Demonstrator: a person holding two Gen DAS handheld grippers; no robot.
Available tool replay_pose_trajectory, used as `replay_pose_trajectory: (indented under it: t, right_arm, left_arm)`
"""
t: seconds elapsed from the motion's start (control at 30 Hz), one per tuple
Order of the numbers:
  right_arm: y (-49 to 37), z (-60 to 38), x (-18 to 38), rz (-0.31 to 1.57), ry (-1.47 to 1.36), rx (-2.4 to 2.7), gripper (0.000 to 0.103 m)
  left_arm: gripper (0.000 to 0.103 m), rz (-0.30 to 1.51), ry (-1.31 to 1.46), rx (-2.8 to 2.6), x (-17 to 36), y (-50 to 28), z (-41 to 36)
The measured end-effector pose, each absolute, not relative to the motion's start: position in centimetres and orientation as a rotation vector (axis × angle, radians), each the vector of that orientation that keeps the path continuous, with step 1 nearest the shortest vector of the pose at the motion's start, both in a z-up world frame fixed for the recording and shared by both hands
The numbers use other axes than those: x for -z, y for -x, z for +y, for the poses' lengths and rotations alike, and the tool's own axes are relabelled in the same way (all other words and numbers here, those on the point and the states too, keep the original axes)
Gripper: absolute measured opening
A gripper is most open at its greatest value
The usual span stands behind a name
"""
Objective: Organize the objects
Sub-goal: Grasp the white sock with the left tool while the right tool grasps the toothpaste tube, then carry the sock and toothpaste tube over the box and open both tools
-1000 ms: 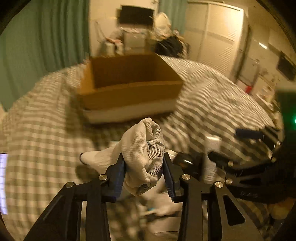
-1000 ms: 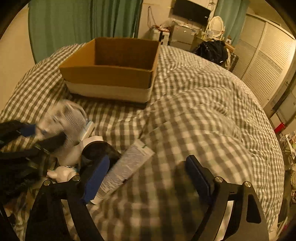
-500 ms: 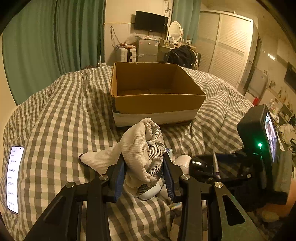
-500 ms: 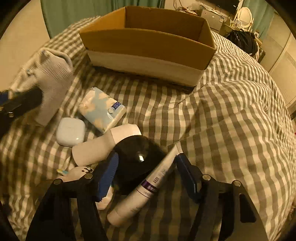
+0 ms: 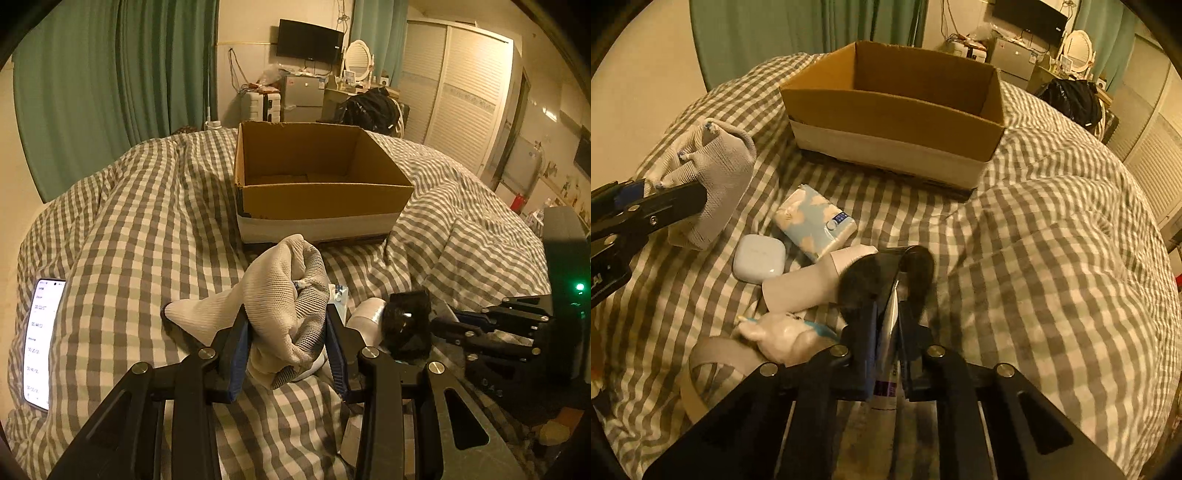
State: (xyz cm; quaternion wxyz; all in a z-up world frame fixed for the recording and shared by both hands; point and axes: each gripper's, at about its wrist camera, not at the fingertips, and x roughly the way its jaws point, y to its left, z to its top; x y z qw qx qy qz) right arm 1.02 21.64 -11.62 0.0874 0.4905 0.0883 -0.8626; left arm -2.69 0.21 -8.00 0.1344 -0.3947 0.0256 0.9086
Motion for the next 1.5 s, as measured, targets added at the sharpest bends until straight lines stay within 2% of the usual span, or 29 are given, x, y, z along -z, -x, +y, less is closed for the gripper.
replay_pose_trajectory:
  t: [0.33,0.53,0.77,1.17,1.5]
  right_arm:
    - [-3.5,22.6,7.8,0.214,-1.351,2.638,0.009]
    - [-4.2,22.2,4.3,0.225,-1.22,2.683,0.009]
    - [-3.3,22.4,0.2,0.2,-1.068,2.715,0.009]
    - [2.4,22.2,-7.6,0.227,-0.798,2.721,0.009]
    - [11.3,21.2,-10.2,0.237,-0.708,2.727,0.009]
  left_arm:
    - [0.038,0.115,1.133,-2.639,6.8,1.0,0.8]
    - [0.037,0.033,1.074,-2.641,3.6,1.2,0.5]
    - [0.037,0.031,0.97,-2.648,-0.8,3.0,1.1]
    - [0.037,0.12,0.804,-2.698,-6.0,9.7,4.7]
    - [0.037,0.1,0.833,-2.745,-5.1,19.0,5.7]
